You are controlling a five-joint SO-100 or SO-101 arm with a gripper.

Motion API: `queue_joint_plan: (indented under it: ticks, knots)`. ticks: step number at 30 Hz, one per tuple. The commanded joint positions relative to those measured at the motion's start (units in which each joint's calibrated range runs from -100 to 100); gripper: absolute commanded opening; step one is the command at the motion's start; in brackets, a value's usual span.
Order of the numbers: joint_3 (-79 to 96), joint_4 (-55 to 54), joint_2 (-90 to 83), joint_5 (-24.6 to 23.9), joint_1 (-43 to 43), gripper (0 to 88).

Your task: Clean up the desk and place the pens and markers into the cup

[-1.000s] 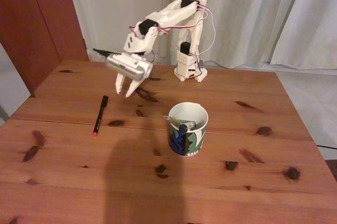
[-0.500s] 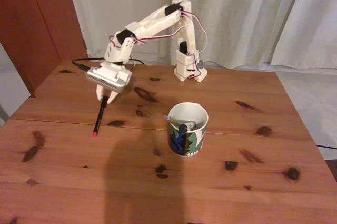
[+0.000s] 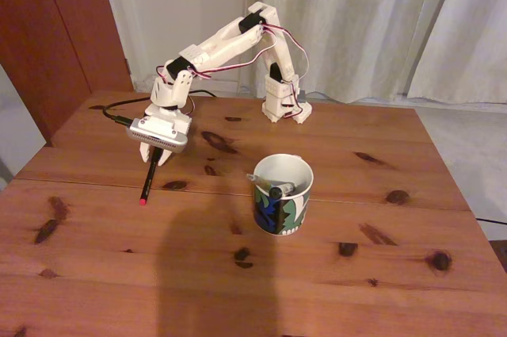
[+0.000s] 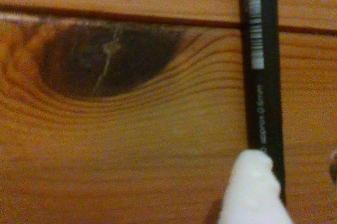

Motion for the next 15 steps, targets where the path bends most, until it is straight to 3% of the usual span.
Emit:
queue_joint_plan:
  ticks: [1,15]
  knots:
    - [-3.02,0.05,0.19,1.48,0.21,11.5]
    - [-2.66,-0.21,3.17,5.35,3.34,11.2]
